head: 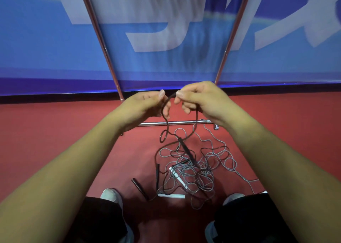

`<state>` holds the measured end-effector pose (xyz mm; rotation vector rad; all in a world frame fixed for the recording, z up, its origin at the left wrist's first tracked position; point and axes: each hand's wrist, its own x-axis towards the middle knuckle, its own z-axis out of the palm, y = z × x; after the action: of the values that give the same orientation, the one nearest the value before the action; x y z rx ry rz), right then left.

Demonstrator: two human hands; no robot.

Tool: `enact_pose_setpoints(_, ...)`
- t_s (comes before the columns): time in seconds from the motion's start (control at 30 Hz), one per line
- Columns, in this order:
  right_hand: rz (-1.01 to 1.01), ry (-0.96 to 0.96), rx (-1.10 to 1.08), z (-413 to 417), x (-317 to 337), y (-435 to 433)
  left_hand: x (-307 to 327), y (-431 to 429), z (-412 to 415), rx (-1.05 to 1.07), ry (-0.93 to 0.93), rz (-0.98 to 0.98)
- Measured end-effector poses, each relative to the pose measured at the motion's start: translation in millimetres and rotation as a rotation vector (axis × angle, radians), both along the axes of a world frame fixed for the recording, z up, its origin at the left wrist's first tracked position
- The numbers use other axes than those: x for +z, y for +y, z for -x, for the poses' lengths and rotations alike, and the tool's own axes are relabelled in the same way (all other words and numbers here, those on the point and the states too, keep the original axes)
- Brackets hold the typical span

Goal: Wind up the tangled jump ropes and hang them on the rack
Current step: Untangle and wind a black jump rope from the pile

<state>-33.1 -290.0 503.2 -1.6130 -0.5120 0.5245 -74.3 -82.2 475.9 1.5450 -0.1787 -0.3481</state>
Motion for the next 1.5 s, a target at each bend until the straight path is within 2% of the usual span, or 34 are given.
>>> enact_pose_setpoints(0.07, -0.172, 0.137, -0.041, -3, 6, -3, -11, 8, 0, -0.14, 0.021, -0.188)
enact_pose_setpoints(0.13, -0.344, 0.27, -0.137, -9, 14, -10, -22, 14, 2, -0.251, 0.092, -0.487)
enact_pose_setpoints(0.2, -0.412, 0.334, -0.271, -19, 19, -21, -33, 25, 3, -0.292, 0.187, -0.661)
enact_pose_setpoints(0.27, -0.324, 0.286, -0.393, -28, 16, -33, -40, 38, 0, -0.204, 0.191, -0.623)
enact_pose_setpoints(0.37, -0.236, 0.259, -0.526, -35, 6, -48, -42, 48, -5, -0.048, 0.276, -0.301)
enact_pose_setpoints(0.43, -0.046, 0.132, -0.616, -40, 1, -55, -40, 46, -4, -0.055, 0.262, -0.19)
enact_pose_setpoints(0.5, 0.306, -0.077, -0.622, -47, -7, -61, -35, 38, -4, -0.037, 0.18, -0.14)
enact_pose_setpoints(0.6, 0.817, -0.287, -0.441, -39, -18, -51, -20, 21, -6, 0.001, 0.078, -0.087)
enact_pose_setpoints(0.63, 0.84, -0.338, -0.353, -33, -20, -43, -14, 14, -5, -0.008, 0.06, -0.074)
enact_pose_setpoints(0.67, 0.764, -0.357, -0.271, -26, -18, -33, -10, 8, -4, -0.018, 0.048, -0.063)
enact_pose_setpoints(0.73, 0.492, -0.252, -0.084, -8, -11, -13, -5, -3, -2, -0.022, 0.031, -0.049)
enact_pose_setpoints(0.83, 0.409, -0.192, 0.106, 4, -12, 1, -2, -12, -1, 0.022, 0.012, -0.093)
enact_pose_setpoints(0.9, 0.331, -0.183, 0.055, 1, -10, 0, -8, -8, 1, -0.022, -0.015, -0.213)
enact_pose_setpoints(1.0, 0.1, -0.074, -0.125, -11, -3, -9, -19, 2, 7, -0.217, 0.014, -0.442)
enact_pose_setpoints(1.1, -0.018, -0.006, -0.204, -18, -2, -18, -23, 6, 8, -0.184, -0.013, -0.55)
enact_pose_setpoints(1.23, -0.109, 0.078, -0.354, -23, -1, -24, -28, 19, 5, -0.147, 0.039, -0.382)
enact_pose_setpoints(1.37, -0.199, 0.164, -0.492, -32, -3, -31, -36, 23, 4, -0.164, 0.084, -0.33)
enact_pose_setpoints(1.5, -0.129, 0.131, -0.475, -31, -6, -31, -30, 6, 5, -0.055, 0.273, 0.116)
